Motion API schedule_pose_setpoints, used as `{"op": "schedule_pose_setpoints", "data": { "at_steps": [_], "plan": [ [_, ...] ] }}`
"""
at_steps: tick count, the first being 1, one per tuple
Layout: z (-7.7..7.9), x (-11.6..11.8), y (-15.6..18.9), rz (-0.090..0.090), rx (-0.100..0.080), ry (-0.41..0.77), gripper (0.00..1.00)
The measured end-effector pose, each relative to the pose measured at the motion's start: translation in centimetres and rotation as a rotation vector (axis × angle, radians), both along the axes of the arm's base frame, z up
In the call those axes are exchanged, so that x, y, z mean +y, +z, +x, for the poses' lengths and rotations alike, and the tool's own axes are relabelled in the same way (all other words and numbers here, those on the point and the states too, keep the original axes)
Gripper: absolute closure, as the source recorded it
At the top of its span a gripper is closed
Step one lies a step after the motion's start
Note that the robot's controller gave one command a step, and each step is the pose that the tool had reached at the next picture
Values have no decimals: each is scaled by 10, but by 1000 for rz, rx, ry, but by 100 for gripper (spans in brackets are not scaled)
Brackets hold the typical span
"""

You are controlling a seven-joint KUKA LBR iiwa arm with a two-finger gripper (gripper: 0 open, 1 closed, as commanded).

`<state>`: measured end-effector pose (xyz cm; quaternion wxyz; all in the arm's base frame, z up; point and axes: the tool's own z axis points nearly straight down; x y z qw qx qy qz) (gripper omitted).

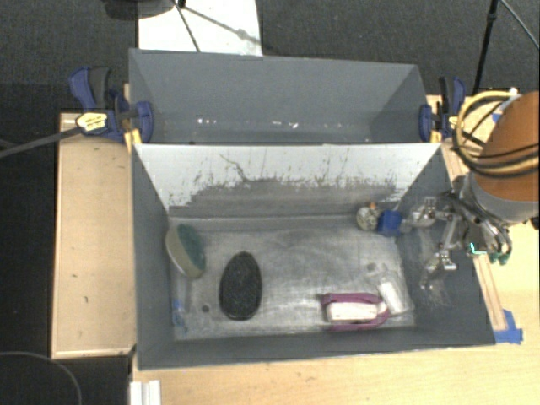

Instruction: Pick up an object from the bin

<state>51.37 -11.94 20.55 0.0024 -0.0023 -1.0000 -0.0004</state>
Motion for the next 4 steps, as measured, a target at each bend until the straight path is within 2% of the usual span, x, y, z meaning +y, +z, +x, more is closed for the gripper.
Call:
{"op": "schedule_pose_setpoints", "data": {
  "at_steps": [1, 2, 3, 4],
  "plan": [
    [-14, 90, -119, -2, -12, 268, 0],
    [38, 127, -103, 1, -13, 353, 0],
    [-2, 18, -99, -4, -4, 297, 0],
    [-7, 94, -134, -1, -11, 326, 0]
  ]
}}
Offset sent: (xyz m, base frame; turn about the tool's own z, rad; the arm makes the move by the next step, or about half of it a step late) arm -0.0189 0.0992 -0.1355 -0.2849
